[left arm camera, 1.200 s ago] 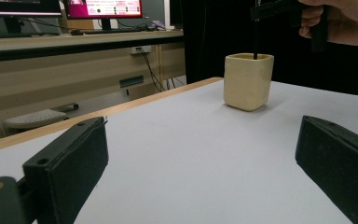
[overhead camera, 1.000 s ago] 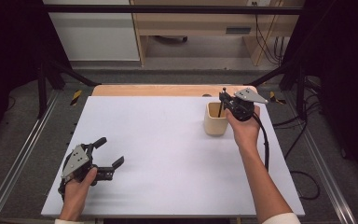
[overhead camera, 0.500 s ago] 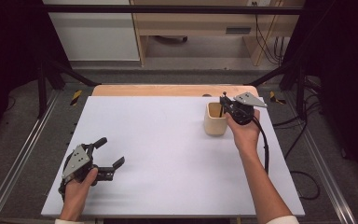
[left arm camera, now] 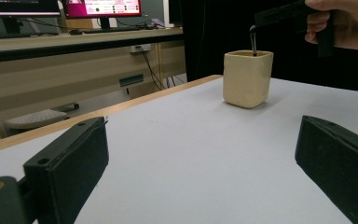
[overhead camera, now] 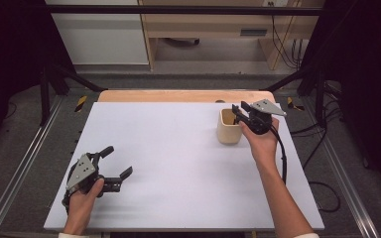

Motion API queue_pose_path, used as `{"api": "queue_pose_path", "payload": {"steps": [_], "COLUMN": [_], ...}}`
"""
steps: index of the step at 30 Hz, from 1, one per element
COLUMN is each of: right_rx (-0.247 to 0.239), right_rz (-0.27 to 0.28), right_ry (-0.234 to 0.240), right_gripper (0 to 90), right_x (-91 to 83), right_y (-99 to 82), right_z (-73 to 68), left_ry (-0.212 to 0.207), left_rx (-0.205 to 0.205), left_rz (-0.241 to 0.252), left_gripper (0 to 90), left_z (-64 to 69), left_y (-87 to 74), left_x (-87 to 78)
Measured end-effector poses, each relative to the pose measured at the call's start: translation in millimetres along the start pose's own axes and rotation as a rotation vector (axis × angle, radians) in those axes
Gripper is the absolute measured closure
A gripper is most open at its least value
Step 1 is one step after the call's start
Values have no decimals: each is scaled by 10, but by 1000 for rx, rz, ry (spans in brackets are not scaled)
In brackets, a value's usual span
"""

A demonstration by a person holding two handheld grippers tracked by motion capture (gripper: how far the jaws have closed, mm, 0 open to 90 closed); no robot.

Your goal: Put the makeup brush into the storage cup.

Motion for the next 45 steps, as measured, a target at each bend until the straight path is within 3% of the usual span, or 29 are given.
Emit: {"api": "queue_pose_path", "payload": {"steps": [2,6,13,26,45], "right_rx": [14,12,23,-2,-28], "right_rz": [17,35,29,21,23], "right_ry": [-8,-22,-26,-3,6], "right_gripper": [422,286,154,71,48], "right_x": [-48,-132,-179,-192,-305], "right_y": [47,99,111,107,135], "right_z": [5,29,11,-72,-141], "left_ry": [7,5,2,4,7], "left_rx": [1,-1,0,-2,-3], "left_rz": [5,6,2,5,4], "left_gripper": [28,28,28,27,22], "left_z": [-11,-10,-3,-10,-14], "left_y": [8,9,4,6,8], "left_x": [-6,-8,-3,-9,-14]}}
Point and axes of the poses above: each handheld gripper's, and its own axes: x roughly forward along the jaws, y roughly out of its top, z roughly to its right, the point moved 10 cm from there along x, roughly forward along the jaws, and after that the axes turned 7 degrees about -z, right-handed, at the moved point
